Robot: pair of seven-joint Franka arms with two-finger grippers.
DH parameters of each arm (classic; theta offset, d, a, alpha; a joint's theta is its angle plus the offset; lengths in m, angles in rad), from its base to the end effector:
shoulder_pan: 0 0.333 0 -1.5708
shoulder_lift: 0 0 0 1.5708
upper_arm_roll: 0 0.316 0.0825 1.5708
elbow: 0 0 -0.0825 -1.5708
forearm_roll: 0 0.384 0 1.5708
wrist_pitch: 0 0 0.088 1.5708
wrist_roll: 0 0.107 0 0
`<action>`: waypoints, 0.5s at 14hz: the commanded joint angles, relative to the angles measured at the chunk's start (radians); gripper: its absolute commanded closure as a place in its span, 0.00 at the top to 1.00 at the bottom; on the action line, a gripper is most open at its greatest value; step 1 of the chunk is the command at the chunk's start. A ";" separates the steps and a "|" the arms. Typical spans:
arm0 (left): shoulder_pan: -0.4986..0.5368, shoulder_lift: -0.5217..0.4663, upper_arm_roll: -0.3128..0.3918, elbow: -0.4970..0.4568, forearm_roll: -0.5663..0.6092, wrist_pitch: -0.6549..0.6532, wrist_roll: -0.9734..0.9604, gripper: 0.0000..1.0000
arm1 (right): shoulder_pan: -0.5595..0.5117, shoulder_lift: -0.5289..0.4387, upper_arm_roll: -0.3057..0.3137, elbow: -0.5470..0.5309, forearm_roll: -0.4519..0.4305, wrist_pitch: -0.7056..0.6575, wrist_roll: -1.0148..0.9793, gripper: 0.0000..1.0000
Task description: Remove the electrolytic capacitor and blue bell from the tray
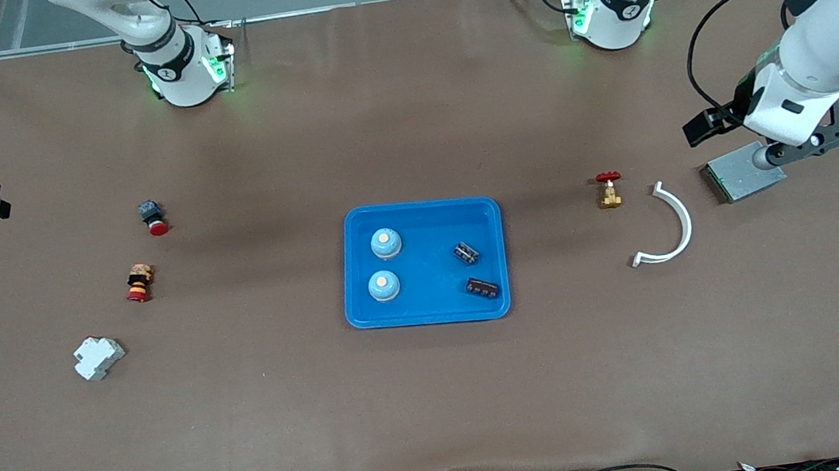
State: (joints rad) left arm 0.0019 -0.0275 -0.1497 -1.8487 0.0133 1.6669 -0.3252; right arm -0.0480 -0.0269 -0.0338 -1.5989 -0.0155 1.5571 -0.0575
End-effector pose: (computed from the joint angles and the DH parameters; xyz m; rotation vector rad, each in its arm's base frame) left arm 0.5310 -0.0785 0.5165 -3.0686 -0.2699 0.2257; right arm 0.5425 -0.0464 0.6248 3.1278 -0.0381 -0.0249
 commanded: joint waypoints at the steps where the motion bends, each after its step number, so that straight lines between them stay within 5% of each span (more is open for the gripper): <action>1: 0.006 -0.025 -0.007 -0.026 0.002 0.017 -0.011 1.00 | 0.000 -0.001 -0.006 0.008 0.006 0.007 0.001 1.00; 7: 0.009 -0.025 -0.007 -0.024 0.002 0.016 -0.011 1.00 | 0.048 -0.034 0.000 -0.229 0.040 0.220 0.129 1.00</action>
State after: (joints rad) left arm 0.0036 -0.0284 -0.1515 -1.8520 0.0133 1.6671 -0.3287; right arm -0.0389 -0.0265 -0.0335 -1.7281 0.0199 1.7104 -0.0269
